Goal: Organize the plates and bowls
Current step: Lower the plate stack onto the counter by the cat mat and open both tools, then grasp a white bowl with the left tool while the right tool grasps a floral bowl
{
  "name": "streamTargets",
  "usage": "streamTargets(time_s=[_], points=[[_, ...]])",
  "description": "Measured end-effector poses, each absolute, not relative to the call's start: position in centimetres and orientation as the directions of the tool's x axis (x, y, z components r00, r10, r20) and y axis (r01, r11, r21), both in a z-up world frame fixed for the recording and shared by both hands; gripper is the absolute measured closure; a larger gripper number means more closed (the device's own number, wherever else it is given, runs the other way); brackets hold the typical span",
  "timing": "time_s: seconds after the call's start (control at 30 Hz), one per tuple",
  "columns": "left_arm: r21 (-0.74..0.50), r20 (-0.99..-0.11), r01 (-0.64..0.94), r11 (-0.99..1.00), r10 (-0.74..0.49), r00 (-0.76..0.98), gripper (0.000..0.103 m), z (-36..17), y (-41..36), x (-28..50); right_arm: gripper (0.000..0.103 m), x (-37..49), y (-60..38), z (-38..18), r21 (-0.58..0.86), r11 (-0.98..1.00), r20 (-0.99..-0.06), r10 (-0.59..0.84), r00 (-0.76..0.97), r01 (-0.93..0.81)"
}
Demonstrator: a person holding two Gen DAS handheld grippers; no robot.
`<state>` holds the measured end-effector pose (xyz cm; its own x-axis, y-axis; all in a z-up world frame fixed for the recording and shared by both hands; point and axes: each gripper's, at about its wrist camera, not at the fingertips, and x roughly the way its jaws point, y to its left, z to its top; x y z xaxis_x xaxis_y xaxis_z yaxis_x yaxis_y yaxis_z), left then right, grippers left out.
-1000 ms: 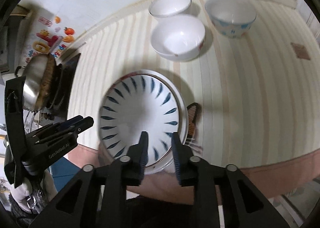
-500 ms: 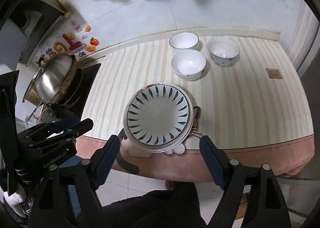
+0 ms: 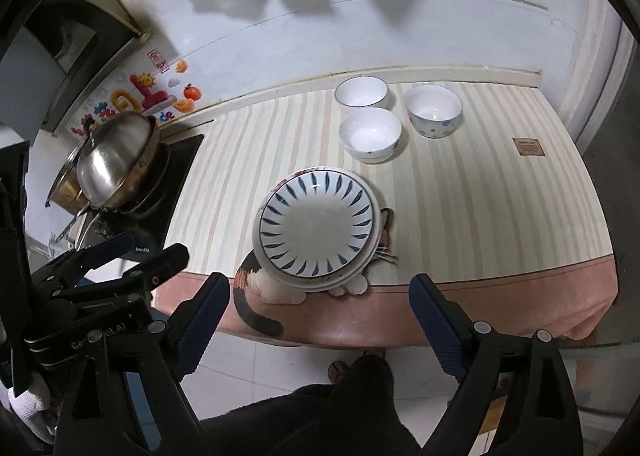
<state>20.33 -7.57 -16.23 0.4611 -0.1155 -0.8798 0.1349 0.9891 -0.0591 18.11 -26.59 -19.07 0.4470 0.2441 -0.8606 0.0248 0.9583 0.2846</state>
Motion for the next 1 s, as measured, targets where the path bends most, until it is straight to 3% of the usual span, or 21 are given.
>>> streamTargets(time_s=[0.3,0.53,0.67,0.73,0.87,0.93,1.0], points=[[-0.083,-0.9,0.082,0.993,-0.11,0.422,0.015,-18.9,-10.1,29.2,0.009,27.1,-33.3,-23.3,0.391,0.916,-0.842,0.318,0.436,0.088],[-0.055,-0.946,0.068,0.996,-0.074,0.317,0.015,-25.0,-13.5,40.5,0.009,37.7,-37.5,-30.7,0.418,0.9,-0.864,0.353,0.358,0.122],[-0.134,-0.965,0.083,0.987,-0.149,0.217,0.019,-29.2,-15.0,45.5,0.01,42.8,-38.6,-35.2,0.444,0.885,-0.869,0.387,0.309,0.14],[-0.148,-0.971,0.097,0.984,-0.163,0.176,0.031,-31.3,-16.1,47.4,0.014,44.9,-38.6,-37.3,0.449,0.881,-0.873,0.398,0.282,0.147],[-0.169,-0.98,0.114,0.979,-0.18,0.086,0.068,-35.0,-17.9,49.9,0.039,48.2,-38.4,-41.3,0.483,0.861,-0.867,0.445,0.224,0.158],[-0.171,-0.982,0.121,0.978,-0.179,0.065,0.071,-36.3,-18.6,50.8,0.051,49.1,-38.2,-42.8,0.502,0.849,-0.86,0.469,0.2,0.167],[-0.165,-0.982,0.133,0.977,-0.175,0.067,0.077,-37.0,-19.1,51.2,0.069,49.9,-38.0,-44.1,0.512,0.841,-0.856,0.484,0.182,0.171]])
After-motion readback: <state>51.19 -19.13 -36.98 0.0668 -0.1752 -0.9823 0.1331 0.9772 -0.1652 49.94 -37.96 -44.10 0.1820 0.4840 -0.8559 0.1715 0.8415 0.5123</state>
